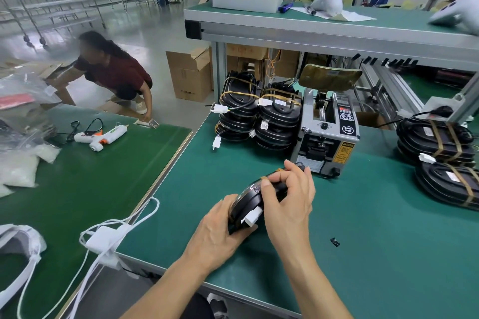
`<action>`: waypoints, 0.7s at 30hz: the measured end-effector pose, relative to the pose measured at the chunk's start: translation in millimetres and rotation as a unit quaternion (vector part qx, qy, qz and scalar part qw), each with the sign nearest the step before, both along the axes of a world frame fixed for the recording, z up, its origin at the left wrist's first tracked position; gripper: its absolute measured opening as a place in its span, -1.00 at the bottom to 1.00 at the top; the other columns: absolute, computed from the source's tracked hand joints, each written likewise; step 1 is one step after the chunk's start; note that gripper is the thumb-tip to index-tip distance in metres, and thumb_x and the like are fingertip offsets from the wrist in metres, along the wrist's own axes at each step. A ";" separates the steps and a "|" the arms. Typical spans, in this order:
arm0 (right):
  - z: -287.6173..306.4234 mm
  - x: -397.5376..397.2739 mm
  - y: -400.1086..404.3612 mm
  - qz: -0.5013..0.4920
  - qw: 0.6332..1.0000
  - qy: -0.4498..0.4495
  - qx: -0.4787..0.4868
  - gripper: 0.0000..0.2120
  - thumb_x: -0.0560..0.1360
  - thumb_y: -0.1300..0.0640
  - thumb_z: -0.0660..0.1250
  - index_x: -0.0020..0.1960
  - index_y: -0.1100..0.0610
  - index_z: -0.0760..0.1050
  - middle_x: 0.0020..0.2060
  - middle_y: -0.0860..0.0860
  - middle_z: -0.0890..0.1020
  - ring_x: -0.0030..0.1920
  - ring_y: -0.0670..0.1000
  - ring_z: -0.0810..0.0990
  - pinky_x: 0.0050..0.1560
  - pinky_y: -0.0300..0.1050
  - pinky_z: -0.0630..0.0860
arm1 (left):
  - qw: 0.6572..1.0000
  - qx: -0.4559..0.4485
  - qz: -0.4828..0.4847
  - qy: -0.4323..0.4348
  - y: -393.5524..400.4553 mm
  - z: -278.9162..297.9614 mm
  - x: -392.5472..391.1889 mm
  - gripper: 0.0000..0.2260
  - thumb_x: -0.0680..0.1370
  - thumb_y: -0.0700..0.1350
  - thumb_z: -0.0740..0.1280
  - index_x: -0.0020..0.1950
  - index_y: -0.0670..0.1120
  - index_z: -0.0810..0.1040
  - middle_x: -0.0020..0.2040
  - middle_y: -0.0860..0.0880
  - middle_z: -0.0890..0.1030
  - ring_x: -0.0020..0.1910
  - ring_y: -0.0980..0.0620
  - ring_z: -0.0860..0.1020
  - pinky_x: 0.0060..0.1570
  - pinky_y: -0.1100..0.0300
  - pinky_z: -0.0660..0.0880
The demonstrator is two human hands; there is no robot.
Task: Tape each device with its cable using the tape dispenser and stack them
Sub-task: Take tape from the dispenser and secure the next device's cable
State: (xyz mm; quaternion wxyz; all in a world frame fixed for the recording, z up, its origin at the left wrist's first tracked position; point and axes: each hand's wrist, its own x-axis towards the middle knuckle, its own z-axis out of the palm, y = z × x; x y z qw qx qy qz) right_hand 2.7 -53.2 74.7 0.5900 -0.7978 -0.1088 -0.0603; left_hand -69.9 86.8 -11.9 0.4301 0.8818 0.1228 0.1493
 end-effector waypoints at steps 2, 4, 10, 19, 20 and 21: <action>-1.2 0.2 0.9 -0.010 1.000 0.000 0.002 -0.87 0.57 0.10 0.41 -0.03 -0.11 0.51 0.41 -0.24 0.44 0.61 -0.18 0.01 0.54 0.20 0.05 | 1.000 0.001 -0.001 0.001 -0.4 0.2 -0.4 -0.55 0.51 0.27 0.49 0.34 0.35 0.42 0.16 0.25 0.62 0.14 0.18 0.60 0.14 0.12 0.57; -1.7 0.5 -0.4 -0.011 1.000 0.000 -0.003 -0.89 0.58 0.05 0.41 0.02 -0.12 0.51 0.42 -0.26 0.43 0.61 -0.19 0.01 0.56 0.21 0.04 | 1.000 0.001 -0.001 0.002 -0.7 0.7 -0.5 -0.54 0.51 0.26 0.48 0.35 0.32 0.43 0.16 0.23 0.62 0.13 0.17 0.61 0.15 0.09 0.57; -4.1 1.5 -1.9 -0.011 0.998 -0.029 -0.055 -0.58 0.42 -0.11 0.56 0.17 -0.11 0.46 0.41 -0.28 0.41 0.60 -0.22 -0.01 0.56 0.18 0.05 | 1.000 0.000 -0.002 0.012 -1.7 2.2 -0.5 -0.58 0.54 0.17 0.53 0.33 0.23 0.46 0.12 0.17 0.64 0.10 0.10 0.61 0.13 0.03 0.57; -3.4 4.3 -16.6 0.049 0.997 -0.012 -0.055 -0.34 0.32 -0.41 0.36 0.37 -0.25 0.42 0.38 -0.48 0.36 0.59 -0.30 -0.01 0.55 -0.09 0.04 | 1.000 -0.004 -0.009 0.001 -3.7 7.9 -1.9 -0.59 0.53 0.24 0.47 0.32 0.23 0.47 0.14 0.18 0.65 0.12 0.10 0.62 0.15 0.05 0.56; -3.6 7.0 -20.6 0.033 0.999 0.003 0.000 -0.42 0.35 -0.37 0.37 0.33 -0.24 0.49 0.31 -0.48 0.44 0.55 -0.31 0.15 0.50 -0.13 0.15 | 1.000 -0.001 -0.010 -0.005 -4.0 8.0 -2.1 -0.59 0.53 0.28 0.44 0.32 0.22 0.47 0.13 0.18 0.65 0.11 0.11 0.61 0.15 0.07 0.55; -4.7 11.6 -25.6 0.005 0.998 0.017 0.059 -0.54 0.41 -0.30 0.40 0.27 -0.21 0.56 0.25 -0.41 0.54 0.47 -0.29 0.33 0.44 -0.17 0.28 | 1.000 0.004 -0.011 -0.009 -3.9 8.1 -2.3 -0.58 0.53 0.31 0.41 0.31 0.21 0.47 0.13 0.19 0.64 0.11 0.12 0.60 0.15 0.10 0.54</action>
